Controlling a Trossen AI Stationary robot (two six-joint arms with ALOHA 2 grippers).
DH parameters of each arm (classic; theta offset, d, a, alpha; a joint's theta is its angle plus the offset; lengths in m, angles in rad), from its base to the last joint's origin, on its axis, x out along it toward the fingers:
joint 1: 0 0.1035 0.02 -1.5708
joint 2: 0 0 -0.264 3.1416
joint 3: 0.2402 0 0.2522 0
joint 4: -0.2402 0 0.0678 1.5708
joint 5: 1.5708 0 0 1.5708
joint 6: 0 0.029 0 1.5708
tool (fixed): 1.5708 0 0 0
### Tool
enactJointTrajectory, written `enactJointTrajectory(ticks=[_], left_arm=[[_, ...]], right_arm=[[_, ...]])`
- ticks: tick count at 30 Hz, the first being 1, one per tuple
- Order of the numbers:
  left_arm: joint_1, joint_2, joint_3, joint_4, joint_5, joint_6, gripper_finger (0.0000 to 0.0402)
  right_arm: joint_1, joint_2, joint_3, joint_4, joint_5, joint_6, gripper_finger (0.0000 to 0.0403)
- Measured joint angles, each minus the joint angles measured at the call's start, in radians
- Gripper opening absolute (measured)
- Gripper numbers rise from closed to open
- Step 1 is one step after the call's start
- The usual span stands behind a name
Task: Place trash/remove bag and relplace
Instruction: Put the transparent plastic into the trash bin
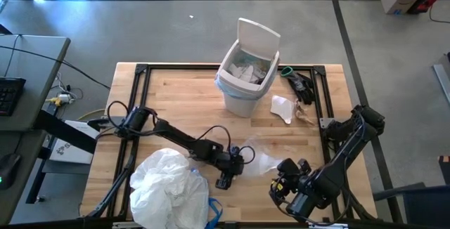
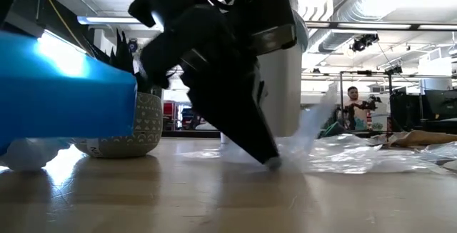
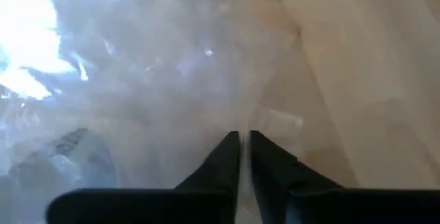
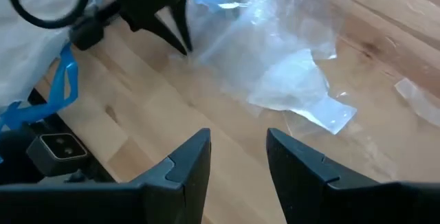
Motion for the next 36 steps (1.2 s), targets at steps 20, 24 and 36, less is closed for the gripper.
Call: enactJointTrajectory(ticks=[20,24,36], left_arm=[[-0.016,-0.260,-0.002,-0.009,0.019,0.023,0.0000],[-0.011,-0.342,-0.002,-0.032,-0.016,0.061,0.0000],[0.125,-0.562,0.007,-0.050,-0.020,0.165,0.0000]], right_arm=[[0.000,0.000,0.000,0.000,0.042,0.000,0.0130],[0.000,0.000,0.000,0.000,0.046,0.000,0.0130],[-0.002,0.000,-0.001,0.012,0.109,0.000,0.0130]])
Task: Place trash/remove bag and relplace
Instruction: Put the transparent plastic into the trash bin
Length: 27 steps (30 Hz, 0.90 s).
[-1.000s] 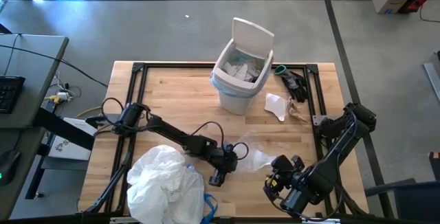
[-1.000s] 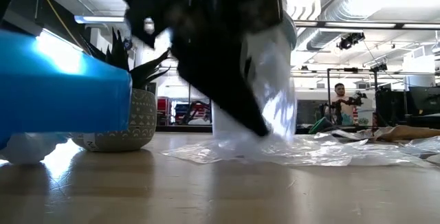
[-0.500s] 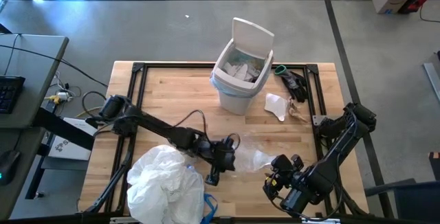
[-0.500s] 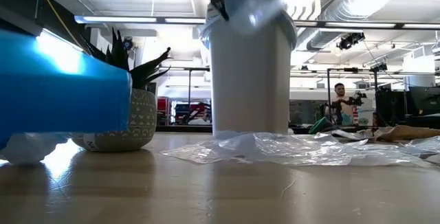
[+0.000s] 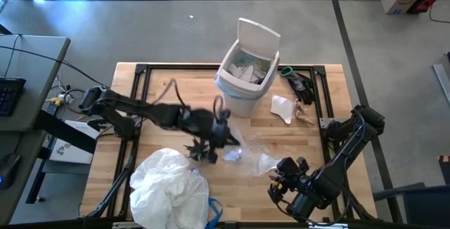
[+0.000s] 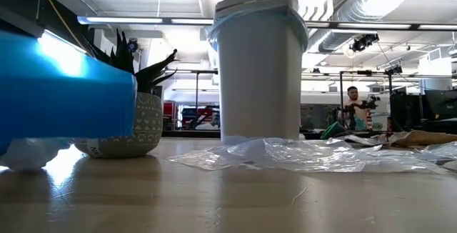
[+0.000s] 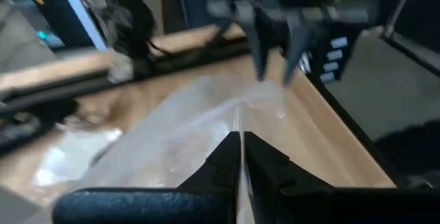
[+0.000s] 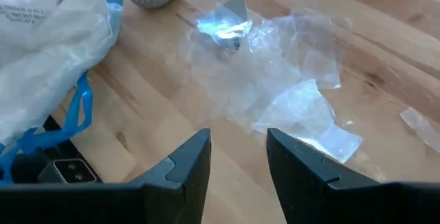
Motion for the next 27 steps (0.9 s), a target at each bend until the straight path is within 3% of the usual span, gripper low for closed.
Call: enactJointTrajectory(ticks=[7,14,20,27], left_arm=[[0.172,-0.047,0.098,0.014,0.148,0.038,0.0000],[0.391,-0.004,0.251,0.033,0.311,0.012,0.0000],[0.554,0.102,0.347,0.024,0.370,-0.022,0.0000],[0.651,0.255,0.419,-0.083,0.374,-0.119,0.0000]], right_arm=[[-0.004,0.004,0.000,0.002,0.072,0.000,0.0130],[-0.031,0.049,0.000,0.006,0.086,-0.008,0.0130],[-0.042,0.091,0.000,0.038,0.130,-0.031,0.0130],[-0.042,0.109,0.000,0.073,0.189,-0.031,0.0130]])
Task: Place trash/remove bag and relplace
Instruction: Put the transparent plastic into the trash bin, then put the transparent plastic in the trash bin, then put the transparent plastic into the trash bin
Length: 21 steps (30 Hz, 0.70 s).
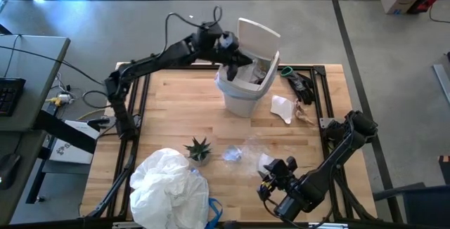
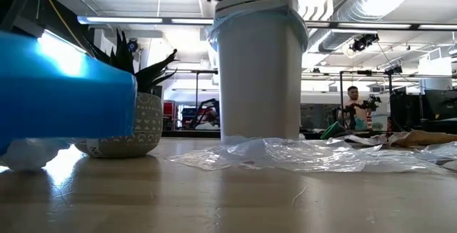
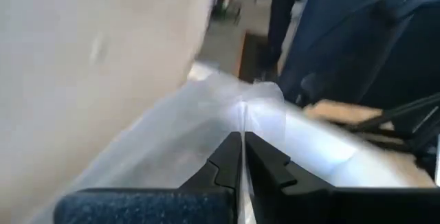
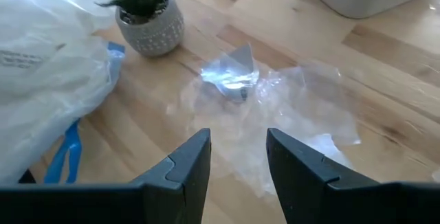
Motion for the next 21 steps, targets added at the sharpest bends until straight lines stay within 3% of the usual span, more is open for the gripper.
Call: enactJointTrajectory(ticks=[5,15,21], left_arm=[[0.000,0.047,0.045,-0.120,-0.016,0.018,0.0016],[-0.051,0.044,0.110,-0.156,-0.010,0.050,0.0113],[-0.053,0.041,0.114,-0.217,-0.009,0.049,0.0148]], right_arm=[[0.002,0.000,0.000,0.008,0.028,-0.004,0.0130],[-0.002,0.000,0.000,0.006,0.047,-0.025,0.0130],[-0.004,0.000,0.000,0.008,0.051,-0.026,0.0130]])
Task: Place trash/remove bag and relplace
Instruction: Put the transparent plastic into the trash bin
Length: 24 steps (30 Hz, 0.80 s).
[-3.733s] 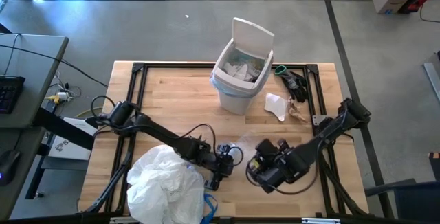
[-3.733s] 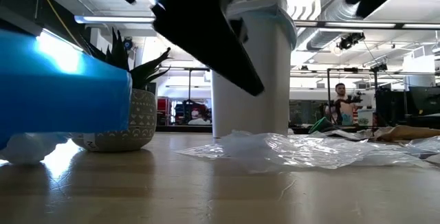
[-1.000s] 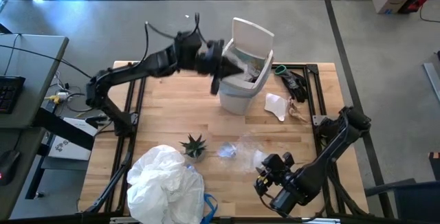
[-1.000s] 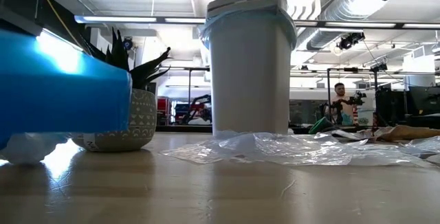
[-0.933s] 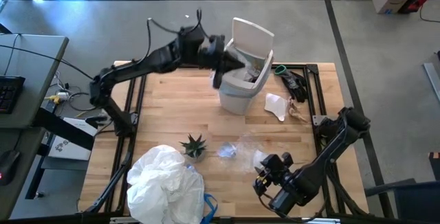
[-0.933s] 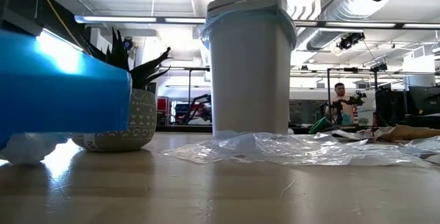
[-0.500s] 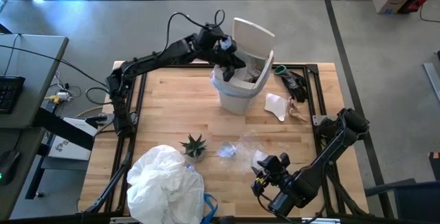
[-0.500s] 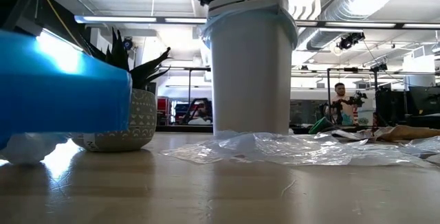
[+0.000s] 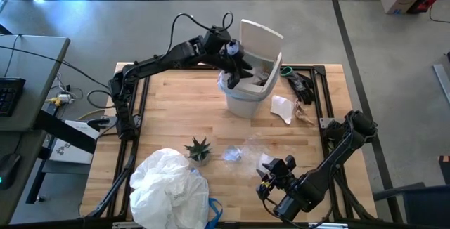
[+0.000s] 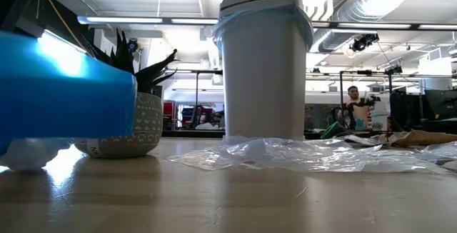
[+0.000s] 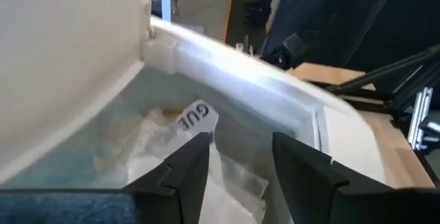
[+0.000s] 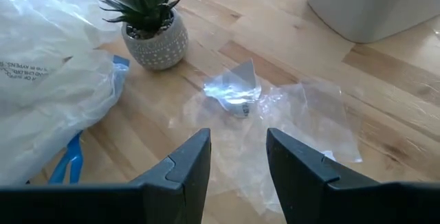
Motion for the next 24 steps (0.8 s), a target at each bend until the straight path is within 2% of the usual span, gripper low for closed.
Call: enactJointTrajectory(ticks=[3,7,11,20,24], left_arm=[[0.000,-0.018,0.000,-0.026,0.019,0.000,0.0154],[-0.011,-0.068,0.000,-0.035,0.120,-0.026,0.0154],[-0.041,-0.142,0.000,-0.084,0.146,-0.017,0.0154],[-0.126,-0.272,0.000,-0.432,0.100,0.084,0.0154],[-0.182,-0.293,0.000,-0.606,0.021,0.115,0.0154]], right_arm=[[0.000,0.000,0.000,0.002,-0.002,-0.002,0.0130],[-0.001,0.000,0.000,0.004,-0.049,-0.030,0.0130],[-0.004,0.000,0.000,0.004,-0.079,-0.048,0.0130],[-0.043,0.038,0.000,0.065,-0.176,-0.134,0.0130],[-0.077,0.086,0.000,0.087,-0.204,-0.153,0.0130]])
